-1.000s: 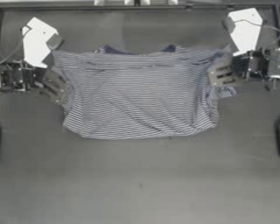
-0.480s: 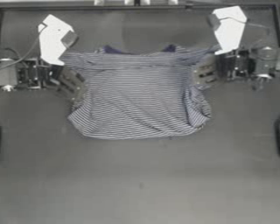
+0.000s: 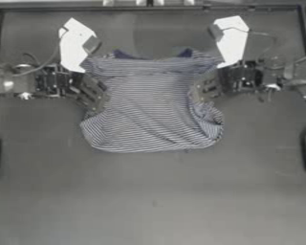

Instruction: Fold shirt

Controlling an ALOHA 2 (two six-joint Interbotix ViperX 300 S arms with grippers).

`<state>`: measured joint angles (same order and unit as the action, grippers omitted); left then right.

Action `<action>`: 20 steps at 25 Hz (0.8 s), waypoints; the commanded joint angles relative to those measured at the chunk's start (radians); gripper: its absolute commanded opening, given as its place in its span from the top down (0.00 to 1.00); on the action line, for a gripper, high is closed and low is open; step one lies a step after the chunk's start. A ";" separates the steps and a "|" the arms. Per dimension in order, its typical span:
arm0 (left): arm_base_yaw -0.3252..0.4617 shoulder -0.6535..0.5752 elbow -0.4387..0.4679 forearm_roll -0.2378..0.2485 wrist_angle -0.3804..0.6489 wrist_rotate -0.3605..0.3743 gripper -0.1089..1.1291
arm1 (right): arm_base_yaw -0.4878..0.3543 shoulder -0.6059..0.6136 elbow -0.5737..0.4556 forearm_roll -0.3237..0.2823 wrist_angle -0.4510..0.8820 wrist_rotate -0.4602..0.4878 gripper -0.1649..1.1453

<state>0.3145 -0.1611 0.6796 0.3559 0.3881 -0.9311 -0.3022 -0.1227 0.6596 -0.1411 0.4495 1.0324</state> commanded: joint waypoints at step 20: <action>-0.008 0.169 -0.034 -0.003 -0.250 0.000 0.67 | 0.012 0.098 -0.029 0.084 -0.087 -0.123 0.81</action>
<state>0.3083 0.0245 0.6703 0.3543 0.1488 -0.9296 -0.2930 -0.0077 0.6427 -0.0598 0.3682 0.9143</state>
